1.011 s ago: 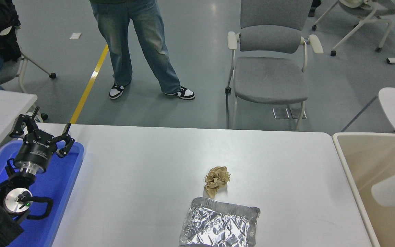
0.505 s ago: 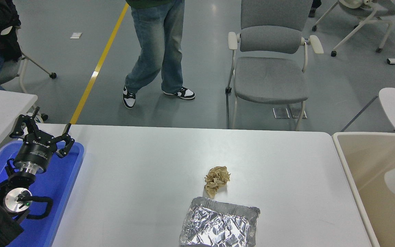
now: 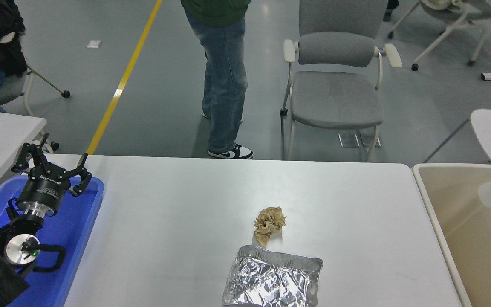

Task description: Clean the table surface

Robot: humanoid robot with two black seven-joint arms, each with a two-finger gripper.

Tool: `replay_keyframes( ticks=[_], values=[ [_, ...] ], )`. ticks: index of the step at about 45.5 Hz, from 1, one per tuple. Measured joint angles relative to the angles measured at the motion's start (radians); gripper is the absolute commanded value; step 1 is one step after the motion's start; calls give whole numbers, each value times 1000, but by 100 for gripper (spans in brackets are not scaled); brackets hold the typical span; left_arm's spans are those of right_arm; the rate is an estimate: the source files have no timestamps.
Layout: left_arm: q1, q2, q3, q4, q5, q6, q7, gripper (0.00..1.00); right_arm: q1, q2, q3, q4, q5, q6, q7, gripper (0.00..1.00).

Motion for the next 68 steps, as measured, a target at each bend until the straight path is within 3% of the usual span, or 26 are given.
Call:
replay_keyframes(
  ticks=[16, 27, 37, 48, 49, 53, 56, 68],
  values=[
    [0, 0, 1, 0, 0, 0, 0, 100, -184, 257, -16, -324, 255, -176, -1, 0],
    [0, 0, 1, 0, 0, 0, 0, 100, -326, 513, -16, -610, 402, -281, -3, 0],
    [0, 0, 1, 0, 0, 0, 0, 100, -425, 777, -6, -936, 464, -320, -2, 0],
    [0, 0, 0, 0, 0, 0, 0, 100, -468, 923, -3, -1117, 486, -334, -3, 0],
    [0, 0, 0, 0, 0, 0, 0, 100, -472, 933, -3, -1129, 488, -335, -3, 6],
    [0, 0, 0, 0, 0, 0, 0, 100, -479, 951, -2, -1151, 491, -337, -3, 70],
    [0, 0, 0, 0, 0, 0, 0, 100, -484, 964, -1, -1164, 493, -338, -3, 97],
    [0, 0, 1, 0, 0, 0, 0, 100, -489, 985, 1, -1186, 496, -341, -2, 100]
  ],
)
